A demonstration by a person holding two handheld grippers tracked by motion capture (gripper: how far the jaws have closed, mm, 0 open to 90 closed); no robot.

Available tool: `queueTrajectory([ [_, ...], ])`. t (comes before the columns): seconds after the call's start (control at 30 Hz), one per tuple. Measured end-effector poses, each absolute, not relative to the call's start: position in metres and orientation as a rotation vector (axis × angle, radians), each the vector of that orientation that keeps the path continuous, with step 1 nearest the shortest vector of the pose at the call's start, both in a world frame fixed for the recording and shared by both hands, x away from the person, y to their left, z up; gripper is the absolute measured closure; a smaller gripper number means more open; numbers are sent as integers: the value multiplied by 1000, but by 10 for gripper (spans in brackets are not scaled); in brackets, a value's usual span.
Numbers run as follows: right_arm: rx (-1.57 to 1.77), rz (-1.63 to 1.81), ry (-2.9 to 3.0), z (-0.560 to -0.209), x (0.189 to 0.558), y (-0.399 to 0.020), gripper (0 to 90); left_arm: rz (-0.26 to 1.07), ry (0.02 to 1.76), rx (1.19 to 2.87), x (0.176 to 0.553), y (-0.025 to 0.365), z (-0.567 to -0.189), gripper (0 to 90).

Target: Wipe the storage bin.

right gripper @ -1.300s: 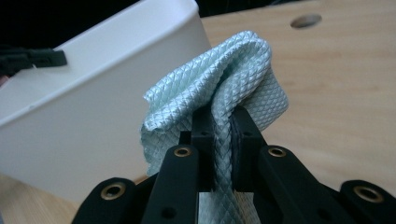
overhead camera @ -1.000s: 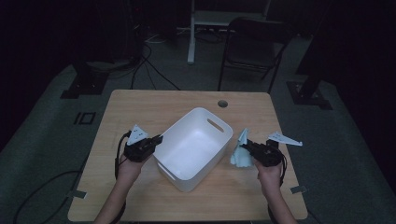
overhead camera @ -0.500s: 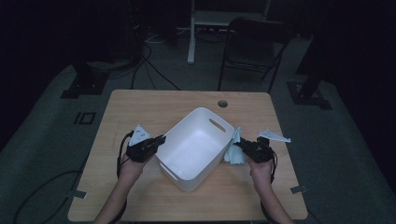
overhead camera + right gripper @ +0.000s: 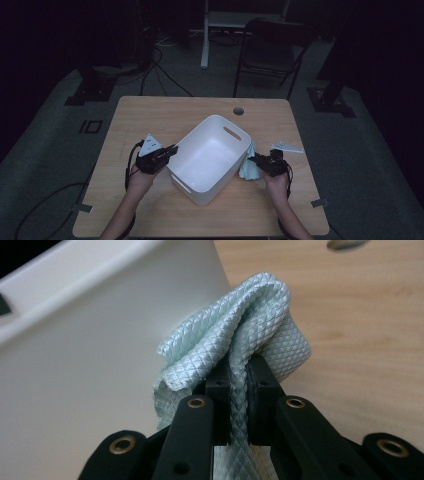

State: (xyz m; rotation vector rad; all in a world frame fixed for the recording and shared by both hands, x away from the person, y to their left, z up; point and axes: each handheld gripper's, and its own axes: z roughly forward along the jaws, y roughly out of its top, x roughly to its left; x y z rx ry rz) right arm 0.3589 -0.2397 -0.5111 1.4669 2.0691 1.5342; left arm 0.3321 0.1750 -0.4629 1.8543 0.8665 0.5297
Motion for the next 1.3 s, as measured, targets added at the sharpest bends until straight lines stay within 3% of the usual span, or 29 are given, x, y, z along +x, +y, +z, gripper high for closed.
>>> queueTrajectory([
  [0.4,1576,1435,2169,-548,372,-240,830,545,924,1824,328,170,-464,853],
  [0.83,1272,1619,2083,-490,339,-235,827,553,906,1853,326,165,-462,850],
  [1.3,1460,1492,2153,-523,357,-232,829,540,890,1863,328,164,-462,839],
])
